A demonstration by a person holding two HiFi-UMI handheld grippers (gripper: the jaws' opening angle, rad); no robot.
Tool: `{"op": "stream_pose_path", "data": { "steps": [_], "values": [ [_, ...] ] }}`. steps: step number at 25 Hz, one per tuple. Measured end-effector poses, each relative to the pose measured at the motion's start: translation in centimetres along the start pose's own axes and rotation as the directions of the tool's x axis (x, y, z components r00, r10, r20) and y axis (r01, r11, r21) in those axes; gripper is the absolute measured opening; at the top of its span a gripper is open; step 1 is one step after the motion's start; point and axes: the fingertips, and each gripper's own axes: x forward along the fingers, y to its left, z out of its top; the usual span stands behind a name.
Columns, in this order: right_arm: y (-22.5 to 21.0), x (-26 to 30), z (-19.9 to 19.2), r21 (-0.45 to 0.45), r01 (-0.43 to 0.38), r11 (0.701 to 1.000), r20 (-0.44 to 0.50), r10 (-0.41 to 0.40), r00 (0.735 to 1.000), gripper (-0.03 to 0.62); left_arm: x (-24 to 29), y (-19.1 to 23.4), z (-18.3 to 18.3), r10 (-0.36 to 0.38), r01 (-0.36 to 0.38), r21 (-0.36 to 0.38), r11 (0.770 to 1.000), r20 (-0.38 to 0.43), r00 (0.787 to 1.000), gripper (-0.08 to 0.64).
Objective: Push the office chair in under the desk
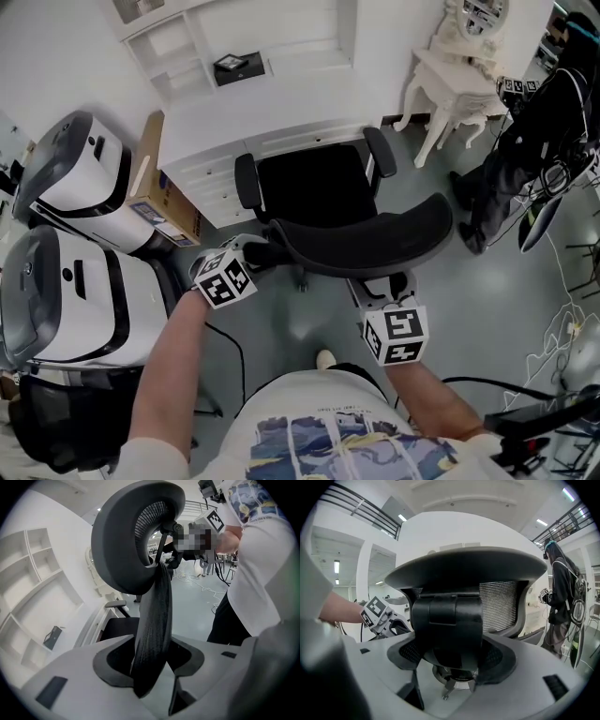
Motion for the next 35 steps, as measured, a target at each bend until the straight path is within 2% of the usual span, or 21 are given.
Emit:
{"op": "stream_pose_path", "data": {
  "steps": [15,24,35],
  "values": [
    [-0.5,1.2,0.9,-0.030,-0.060,0.998,0.016,0.061,0.998,0.333,0.8,1.4,0.2,0.018,-0.018,-0.004,1.000,-0.043,0.999,0.196],
    [0.1,1.4,0.8,-0.040,-0.086,0.996,0.008,0.086,0.996,0.333,0.8,1.3,-0.6,-0.001,0.000,-0.009,1.000,-0.070,0.998,0.198],
    [0.0,2.0,0.3,-0.063,-0.133,0.989,-0.041,0.130,0.991,0.333,1.0,1.7,-0.4,0.022,-0.025,-0.065,0.998,-0.039,0.999,0.232]
  ]
}}
